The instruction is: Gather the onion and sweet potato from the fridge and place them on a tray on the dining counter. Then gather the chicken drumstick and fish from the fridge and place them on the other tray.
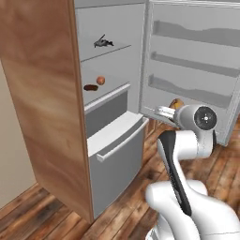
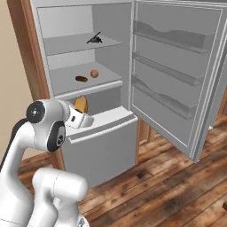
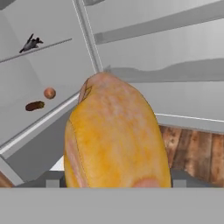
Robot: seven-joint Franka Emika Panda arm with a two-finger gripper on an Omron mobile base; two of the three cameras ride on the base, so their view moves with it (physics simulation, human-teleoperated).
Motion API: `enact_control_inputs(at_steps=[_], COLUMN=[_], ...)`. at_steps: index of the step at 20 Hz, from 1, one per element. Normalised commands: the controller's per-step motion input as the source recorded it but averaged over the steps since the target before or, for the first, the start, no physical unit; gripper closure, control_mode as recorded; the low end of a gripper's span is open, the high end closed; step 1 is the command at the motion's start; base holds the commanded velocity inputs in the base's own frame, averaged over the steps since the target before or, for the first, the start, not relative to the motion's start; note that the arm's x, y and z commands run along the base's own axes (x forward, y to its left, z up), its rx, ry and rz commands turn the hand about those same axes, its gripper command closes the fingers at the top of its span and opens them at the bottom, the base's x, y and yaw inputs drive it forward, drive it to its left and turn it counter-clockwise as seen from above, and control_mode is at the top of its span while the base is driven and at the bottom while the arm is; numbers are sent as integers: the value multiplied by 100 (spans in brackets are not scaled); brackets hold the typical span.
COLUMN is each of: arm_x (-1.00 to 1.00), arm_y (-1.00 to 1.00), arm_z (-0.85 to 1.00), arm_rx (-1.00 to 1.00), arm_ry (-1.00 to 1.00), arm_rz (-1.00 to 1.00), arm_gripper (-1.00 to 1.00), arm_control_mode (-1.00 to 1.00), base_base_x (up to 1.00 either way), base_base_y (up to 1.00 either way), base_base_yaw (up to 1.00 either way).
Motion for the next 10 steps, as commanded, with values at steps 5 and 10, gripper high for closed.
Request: enact_control_inputs(at_steps=[5,10], arm_x=[0,0], arm_y=[0,0], arm_z=[0,0], arm_rx=[0,0], arm_ry=[0,0], arm_rz=[0,0], arm_gripper=[100,100], arm_control_mode=[100,100], base_base_x=[-46,-48], base_base_y=[0,0], base_base_yaw=[-19,-15])
